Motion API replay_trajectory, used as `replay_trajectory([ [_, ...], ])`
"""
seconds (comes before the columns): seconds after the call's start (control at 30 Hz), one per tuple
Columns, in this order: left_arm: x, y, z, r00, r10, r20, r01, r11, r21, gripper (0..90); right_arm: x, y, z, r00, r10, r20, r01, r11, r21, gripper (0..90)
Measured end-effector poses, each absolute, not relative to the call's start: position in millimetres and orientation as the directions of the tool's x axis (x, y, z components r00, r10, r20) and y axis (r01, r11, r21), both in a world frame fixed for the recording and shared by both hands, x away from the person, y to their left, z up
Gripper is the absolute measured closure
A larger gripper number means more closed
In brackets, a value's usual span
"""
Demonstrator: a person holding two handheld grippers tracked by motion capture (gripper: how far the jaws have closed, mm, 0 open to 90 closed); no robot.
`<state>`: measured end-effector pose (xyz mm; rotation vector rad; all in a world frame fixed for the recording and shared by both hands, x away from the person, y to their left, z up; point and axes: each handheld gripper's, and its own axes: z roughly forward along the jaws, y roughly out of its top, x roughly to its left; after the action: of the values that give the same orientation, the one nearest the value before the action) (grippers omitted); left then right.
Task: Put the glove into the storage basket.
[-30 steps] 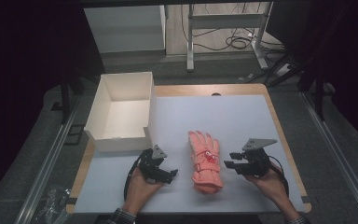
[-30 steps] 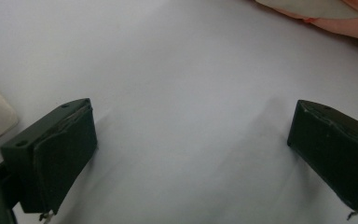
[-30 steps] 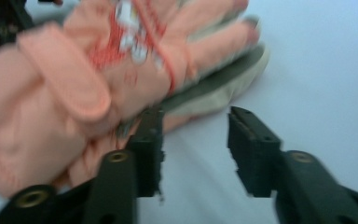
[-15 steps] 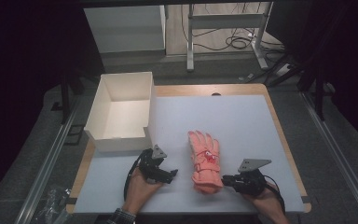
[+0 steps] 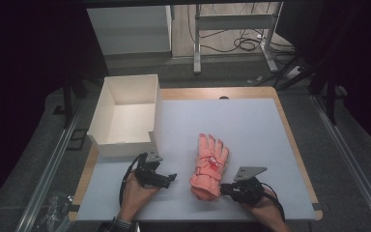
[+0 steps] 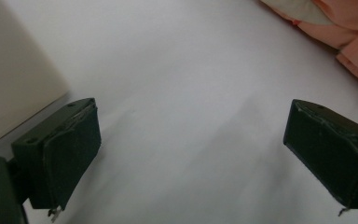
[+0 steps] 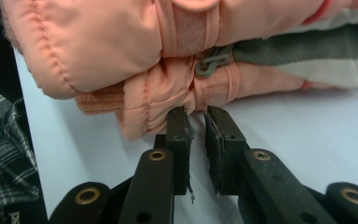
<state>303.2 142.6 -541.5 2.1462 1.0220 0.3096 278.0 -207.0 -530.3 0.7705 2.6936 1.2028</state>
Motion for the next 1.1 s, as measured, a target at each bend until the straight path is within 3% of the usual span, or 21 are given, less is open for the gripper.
replay_trajectory([
  [0.43, 295.1, 150.6, -550.2, 0.654, 0.755, -0.04, 0.571, -0.458, 0.681, 0.7, 285.1, -173.4, -532.0, -0.878, 0.465, 0.112, 0.395, 0.572, 0.719, 77.7],
  [0.97, 295.0, 150.4, -550.5, 0.654, 0.756, -0.041, 0.572, -0.458, 0.681, 0.8, 298.7, -144.7, -533.4, -0.871, 0.484, 0.086, 0.39, 0.574, 0.72, 78.1],
  [1.1, 295.1, 151.0, -550.4, 0.655, 0.754, -0.04, 0.57, -0.458, 0.682, 0.9, 297.1, -146.4, -532.5, -0.871, 0.483, 0.088, 0.392, 0.575, 0.718, 74.6],
])
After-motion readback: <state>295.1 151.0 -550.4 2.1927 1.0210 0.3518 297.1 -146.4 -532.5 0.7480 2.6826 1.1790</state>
